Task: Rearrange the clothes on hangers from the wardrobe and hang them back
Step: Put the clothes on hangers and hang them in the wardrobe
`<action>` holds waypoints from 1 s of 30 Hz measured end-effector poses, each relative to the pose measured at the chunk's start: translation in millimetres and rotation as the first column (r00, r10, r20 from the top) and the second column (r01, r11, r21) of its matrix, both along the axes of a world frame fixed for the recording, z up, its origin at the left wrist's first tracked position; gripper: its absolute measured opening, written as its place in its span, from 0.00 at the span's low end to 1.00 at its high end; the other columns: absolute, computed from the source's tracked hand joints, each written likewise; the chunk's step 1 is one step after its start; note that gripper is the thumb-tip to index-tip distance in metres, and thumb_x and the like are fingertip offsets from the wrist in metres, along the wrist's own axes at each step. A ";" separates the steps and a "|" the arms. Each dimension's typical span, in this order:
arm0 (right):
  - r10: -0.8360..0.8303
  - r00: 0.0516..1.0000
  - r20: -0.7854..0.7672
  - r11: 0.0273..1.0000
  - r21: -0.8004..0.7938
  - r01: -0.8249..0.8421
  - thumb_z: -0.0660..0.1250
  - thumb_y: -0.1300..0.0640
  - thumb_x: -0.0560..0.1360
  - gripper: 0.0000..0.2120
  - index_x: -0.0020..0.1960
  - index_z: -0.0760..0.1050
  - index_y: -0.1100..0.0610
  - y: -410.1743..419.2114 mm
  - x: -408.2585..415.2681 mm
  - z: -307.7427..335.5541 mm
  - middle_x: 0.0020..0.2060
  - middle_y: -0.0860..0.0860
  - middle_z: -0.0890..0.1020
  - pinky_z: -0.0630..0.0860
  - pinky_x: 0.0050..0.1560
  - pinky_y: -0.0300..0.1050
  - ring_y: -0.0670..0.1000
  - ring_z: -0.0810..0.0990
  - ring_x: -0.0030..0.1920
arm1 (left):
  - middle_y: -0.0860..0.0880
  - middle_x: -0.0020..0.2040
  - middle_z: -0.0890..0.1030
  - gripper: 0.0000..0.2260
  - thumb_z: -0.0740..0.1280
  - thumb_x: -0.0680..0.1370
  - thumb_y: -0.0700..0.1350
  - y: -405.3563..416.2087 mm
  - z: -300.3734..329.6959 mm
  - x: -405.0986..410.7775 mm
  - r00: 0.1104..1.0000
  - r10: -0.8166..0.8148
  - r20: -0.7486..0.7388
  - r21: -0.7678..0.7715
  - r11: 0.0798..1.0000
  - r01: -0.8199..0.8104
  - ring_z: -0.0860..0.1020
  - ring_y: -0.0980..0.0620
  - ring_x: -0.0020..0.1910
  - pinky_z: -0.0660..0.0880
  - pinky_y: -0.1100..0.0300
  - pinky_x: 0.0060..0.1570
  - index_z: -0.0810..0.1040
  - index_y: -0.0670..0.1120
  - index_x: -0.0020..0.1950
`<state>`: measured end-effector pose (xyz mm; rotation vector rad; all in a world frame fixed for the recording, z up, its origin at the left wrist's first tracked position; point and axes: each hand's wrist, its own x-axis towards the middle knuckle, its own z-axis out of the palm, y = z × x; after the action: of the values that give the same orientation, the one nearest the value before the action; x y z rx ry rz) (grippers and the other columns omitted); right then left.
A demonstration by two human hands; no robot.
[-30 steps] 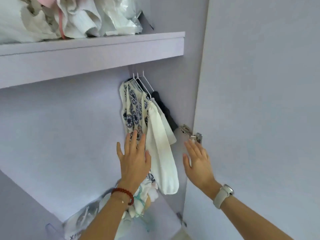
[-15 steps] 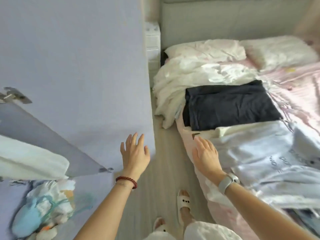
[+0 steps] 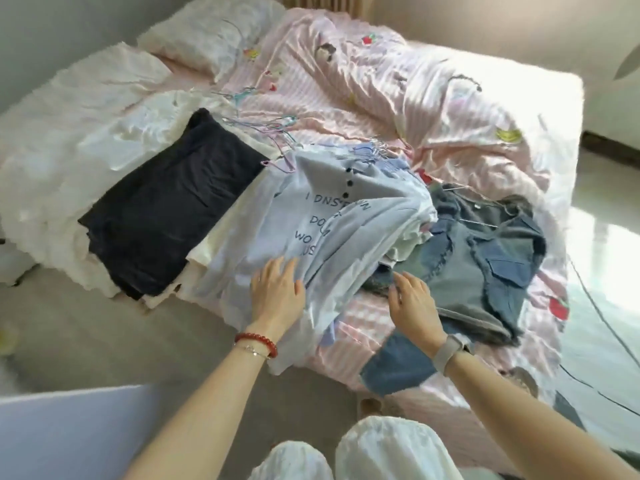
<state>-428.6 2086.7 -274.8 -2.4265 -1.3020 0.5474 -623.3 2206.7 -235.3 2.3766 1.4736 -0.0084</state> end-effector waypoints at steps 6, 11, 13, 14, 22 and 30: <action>-0.247 0.968 -0.039 0.964 -0.108 0.242 0.56 0.60 0.78 0.18 0.66 0.67 0.64 -23.6 166.0 -48.5 0.65 0.60 0.71 0.63 0.66 0.52 0.60 0.67 0.66 | 0.46 0.75 0.56 0.22 0.55 0.80 0.47 -1.8 -38.5 177.3 0.975 -0.216 -0.051 -0.132 0.969 0.207 0.54 0.47 0.74 0.51 0.49 0.72 0.58 0.48 0.74; -0.385 0.922 -0.040 0.918 -0.112 0.379 0.54 0.63 0.78 0.18 0.67 0.65 0.66 -20.4 293.0 -73.5 0.64 0.62 0.70 0.67 0.61 0.56 0.62 0.68 0.64 | 0.48 0.76 0.54 0.23 0.56 0.79 0.46 8.1 -65.0 291.5 0.928 -0.359 -0.103 -0.099 0.932 0.350 0.50 0.49 0.75 0.49 0.47 0.72 0.58 0.49 0.74; -0.394 0.919 -0.030 0.911 -0.143 0.386 0.54 0.64 0.77 0.21 0.70 0.61 0.66 -15.2 333.2 -88.4 0.67 0.63 0.67 0.65 0.63 0.57 0.62 0.65 0.66 | 0.48 0.76 0.54 0.23 0.57 0.78 0.46 14.4 -77.1 326.0 0.906 -0.404 -0.126 -0.090 0.914 0.395 0.48 0.49 0.75 0.48 0.46 0.72 0.58 0.50 0.74; -0.389 0.921 -0.013 0.908 -0.173 0.381 0.54 0.63 0.77 0.23 0.72 0.58 0.65 -12.2 351.1 -96.5 0.69 0.62 0.63 0.63 0.66 0.57 0.62 0.62 0.69 | 0.48 0.76 0.54 0.23 0.56 0.79 0.46 18.1 -83.6 341.6 0.896 -0.422 -0.139 -0.084 0.906 0.414 0.48 0.49 0.75 0.48 0.45 0.72 0.58 0.50 0.74; -0.369 0.928 0.046 0.857 -0.368 0.359 0.54 0.61 0.78 0.29 0.75 0.45 0.61 11.1 437.5 -146.3 0.75 0.56 0.48 0.47 0.71 0.63 0.55 0.45 0.74 | 0.47 0.76 0.54 0.23 0.55 0.79 0.46 46.1 -131.5 417.5 0.849 -0.473 -0.234 -0.073 0.880 0.470 0.47 0.48 0.75 0.41 0.44 0.71 0.58 0.48 0.74; -0.412 0.906 0.096 0.897 -0.134 0.422 0.57 0.50 0.79 0.19 0.65 0.66 0.59 18.2 449.5 -154.7 0.57 0.63 0.70 0.63 0.58 0.59 0.62 0.66 0.60 | 0.43 0.76 0.51 0.26 0.53 0.80 0.44 80.2 -161.7 464.4 0.855 -0.491 -0.168 -0.127 0.871 0.475 0.48 0.46 0.75 0.46 0.52 0.73 0.49 0.40 0.75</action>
<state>20.9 2104.8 -429.5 -2.7601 -0.7395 0.4618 -158.9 2287.0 -397.0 2.6713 0.8806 -0.4287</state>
